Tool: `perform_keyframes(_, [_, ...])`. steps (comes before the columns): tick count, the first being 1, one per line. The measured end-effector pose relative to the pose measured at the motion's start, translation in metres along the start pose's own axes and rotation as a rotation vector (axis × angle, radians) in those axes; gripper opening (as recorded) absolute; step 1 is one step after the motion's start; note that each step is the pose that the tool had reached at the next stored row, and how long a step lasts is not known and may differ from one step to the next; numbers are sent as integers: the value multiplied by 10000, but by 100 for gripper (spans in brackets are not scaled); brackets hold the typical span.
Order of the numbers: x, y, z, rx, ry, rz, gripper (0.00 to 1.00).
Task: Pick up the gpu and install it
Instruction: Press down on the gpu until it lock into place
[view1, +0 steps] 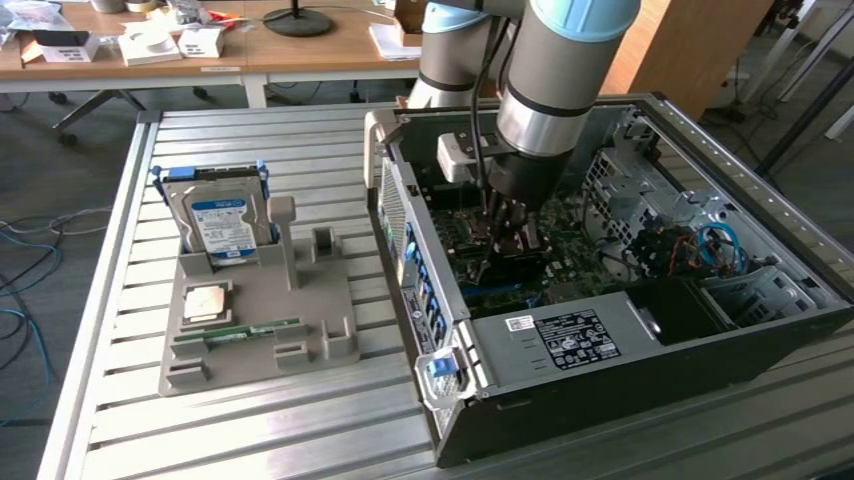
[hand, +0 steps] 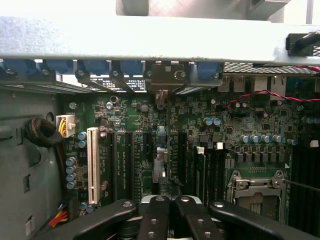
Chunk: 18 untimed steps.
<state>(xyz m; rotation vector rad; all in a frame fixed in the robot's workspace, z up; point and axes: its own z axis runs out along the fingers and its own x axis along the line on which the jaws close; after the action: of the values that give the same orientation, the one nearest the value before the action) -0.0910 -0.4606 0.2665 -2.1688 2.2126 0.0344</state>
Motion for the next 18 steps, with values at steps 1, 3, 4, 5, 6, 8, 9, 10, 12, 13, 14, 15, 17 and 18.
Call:
perform_keyframes(1, [-3,0,-1,0,1,0,11])
perform_keyframes(3, [-5,0,0,0,2,0,11])
perform_keyframes(4, [-6,0,0,-1,2,1,11])
perform_keyframes(5, [-6,0,0,0,2,1,11])
perform_keyframes(6, [-6,0,0,-1,2,1,11])
perform_keyframes(8, [1,0,0,0,1,1,11])
perform_keyframes(9, [4,1,0,0,1,2,11])
perform_keyframes(10, [4,1,0,0,2,3,11])
perform_keyframes(12, [5,0,2,-2,4,1,11])
perform_keyframes(13, [5,0,3,-1,3,1,11])
perform_keyframes(14, [5,0,5,-1,2,1,11])
perform_keyframes(15, [4,-1,7,0,2,0,11])
perform_keyframes(17, [1,-1,10,2,2,-1,11])
perform_keyframes(18, [0,0,12,3,2,0,11])
